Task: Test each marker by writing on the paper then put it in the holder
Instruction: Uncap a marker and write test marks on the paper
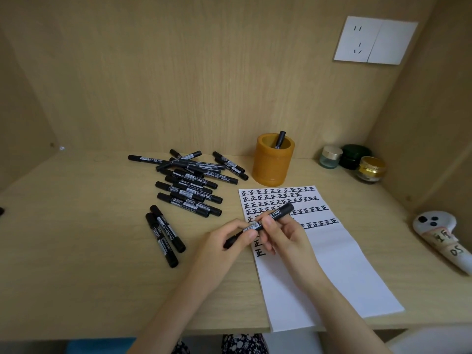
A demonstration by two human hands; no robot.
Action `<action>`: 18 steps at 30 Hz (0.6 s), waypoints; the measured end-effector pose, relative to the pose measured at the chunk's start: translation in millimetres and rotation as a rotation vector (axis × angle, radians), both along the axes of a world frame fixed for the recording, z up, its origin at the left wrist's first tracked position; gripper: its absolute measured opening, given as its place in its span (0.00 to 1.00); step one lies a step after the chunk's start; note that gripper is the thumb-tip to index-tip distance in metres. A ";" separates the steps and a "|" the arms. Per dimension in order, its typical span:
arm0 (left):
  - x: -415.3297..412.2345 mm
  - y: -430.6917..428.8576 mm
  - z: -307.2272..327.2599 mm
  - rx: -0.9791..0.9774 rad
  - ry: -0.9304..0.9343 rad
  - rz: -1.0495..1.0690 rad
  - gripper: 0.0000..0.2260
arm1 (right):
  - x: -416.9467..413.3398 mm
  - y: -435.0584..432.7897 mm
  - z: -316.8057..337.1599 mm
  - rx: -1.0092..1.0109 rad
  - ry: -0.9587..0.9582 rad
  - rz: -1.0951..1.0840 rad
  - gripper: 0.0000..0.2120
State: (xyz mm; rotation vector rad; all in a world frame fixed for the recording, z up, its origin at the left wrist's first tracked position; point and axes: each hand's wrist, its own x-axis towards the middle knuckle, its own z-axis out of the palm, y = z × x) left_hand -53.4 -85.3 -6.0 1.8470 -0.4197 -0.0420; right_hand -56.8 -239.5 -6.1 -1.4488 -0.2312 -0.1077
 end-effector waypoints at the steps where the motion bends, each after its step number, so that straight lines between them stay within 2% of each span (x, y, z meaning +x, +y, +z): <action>1: -1.5 -1.0 0.1 0.019 -0.002 0.017 0.09 | -0.8 0.1 1.8 0.026 0.014 -0.025 0.10; 6: -4.0 6.1 -7.1 0.185 0.065 0.127 0.23 | 0.5 -14.6 6.9 0.226 0.126 -0.243 0.11; 9: -9.4 8.9 -14.7 0.328 0.032 0.065 0.19 | 0.5 -24.9 4.9 0.274 0.208 -0.275 0.11; 13: -16.7 4.3 -18.5 0.427 -0.011 -0.029 0.09 | -2.0 -26.9 -5.5 0.083 0.179 -0.291 0.06; 18: -14.6 4.1 -25.8 0.583 -0.082 -0.063 0.15 | -2.1 -24.0 -11.1 -0.070 0.128 -0.358 0.13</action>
